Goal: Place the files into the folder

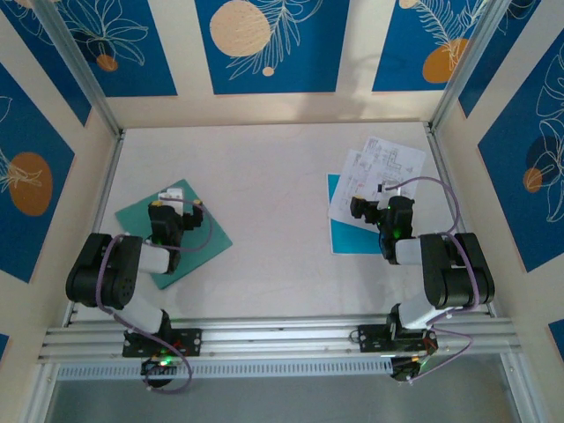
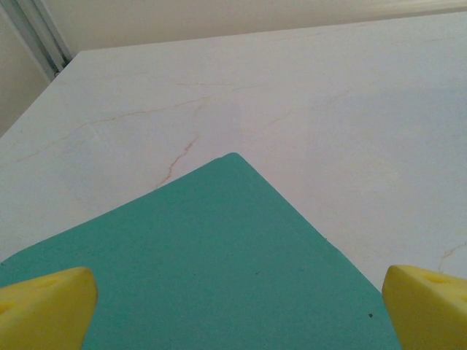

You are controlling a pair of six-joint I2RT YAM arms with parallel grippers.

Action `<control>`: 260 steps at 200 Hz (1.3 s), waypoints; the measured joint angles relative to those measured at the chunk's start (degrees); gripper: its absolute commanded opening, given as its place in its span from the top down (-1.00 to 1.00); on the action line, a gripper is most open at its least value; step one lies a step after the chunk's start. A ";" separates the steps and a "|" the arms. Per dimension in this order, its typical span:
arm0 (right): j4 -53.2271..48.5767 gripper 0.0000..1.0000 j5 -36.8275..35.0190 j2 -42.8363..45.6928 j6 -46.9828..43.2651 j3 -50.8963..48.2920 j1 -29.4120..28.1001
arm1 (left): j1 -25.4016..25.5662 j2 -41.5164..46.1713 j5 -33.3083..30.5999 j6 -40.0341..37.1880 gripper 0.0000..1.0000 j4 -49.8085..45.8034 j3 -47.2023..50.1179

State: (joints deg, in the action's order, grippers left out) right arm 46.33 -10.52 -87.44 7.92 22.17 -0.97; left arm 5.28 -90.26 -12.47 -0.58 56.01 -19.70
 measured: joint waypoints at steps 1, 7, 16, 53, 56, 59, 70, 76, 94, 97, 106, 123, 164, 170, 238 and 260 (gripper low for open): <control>-0.02 -0.98 0.00 0.00 0.00 0.00 0.00 | 0.00 0.07 -0.02 0.02 -1.00 0.00 0.04; -0.28 -0.99 -0.02 0.24 -0.07 0.00 -0.09 | 0.24 0.74 -0.39 0.00 -1.00 -0.17 0.31; -1.79 -0.99 -0.63 1.31 -0.33 0.09 -0.59 | 0.98 2.54 -1.77 -0.31 -1.00 -0.87 0.87; -16.15 -0.99 -7.10 13.53 1.92 6.64 -5.01 | 9.64 18.45 -13.92 -1.57 -1.00 -13.38 -1.79; -17.73 -0.99 -7.65 14.56 3.13 7.82 -5.27 | 10.21 19.61 -14.91 -1.27 -1.00 -15.21 -2.82; -20.09 -0.99 -8.13 15.58 5.44 9.38 -5.38 | 10.69 20.74 -15.72 0.13 -1.00 -17.53 -4.00; -32.35 -0.99 -9.05 17.94 14.45 17.88 -4.55 | 11.43 24.20 -18.56 6.78 -1.00 -30.47 -11.26; -40.54 -1.00 -9.05 18.01 20.59 24.11 -3.37 | 11.30 25.31 -19.28 11.85 -1.00 -38.42 -15.96; -52.02 -0.74 -3.06 16.70 32.28 35.71 1.62 | 10.10 28.11 -18.82 25.33 -1.00 -56.08 -27.32; -52.81 -0.73 -1.81 16.68 33.68 36.28 2.23 | 9.75 28.68 -18.38 27.10 -1.00 -58.10 -28.24; -55.87 -0.73 1.49 16.17 36.57 37.42 3.82 | 8.98 30.40 -16.87 31.80 -0.98 -64.30 -29.94; -63.14 -0.73 3.85 13.86 38.42 37.53 1.33 | 8.22 31.71 -14.03 39.30 -0.95 -76.98 -31.04; -77.09 -0.79 6.51 8.11 34.60 42.42 -13.20 | 7.02 26.32 -7.67 47.12 -1.00 -104.15 -30.93; -77.83 -0.82 6.75 8.09 33.86 42.97 -14.99 | 6.12 25.86 -6.73 47.17 -0.95 -106.49 -30.64; -79.34 -0.69 14.69 3.15 29.86 44.70 -26.64 | -14.60 13.77 5.29 43.87 -0.81 -110.12 -28.13; -79.38 -0.68 17.03 0.92 29.57 45.51 -28.17 | -16.20 6.73 6.73 43.01 -0.80 -108.59 -30.67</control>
State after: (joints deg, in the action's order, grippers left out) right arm -33.06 6.50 -86.52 37.50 67.68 -29.15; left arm -10.92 -83.53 -5.74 42.44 -52.58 -50.37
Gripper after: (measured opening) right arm 0.843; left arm 0.902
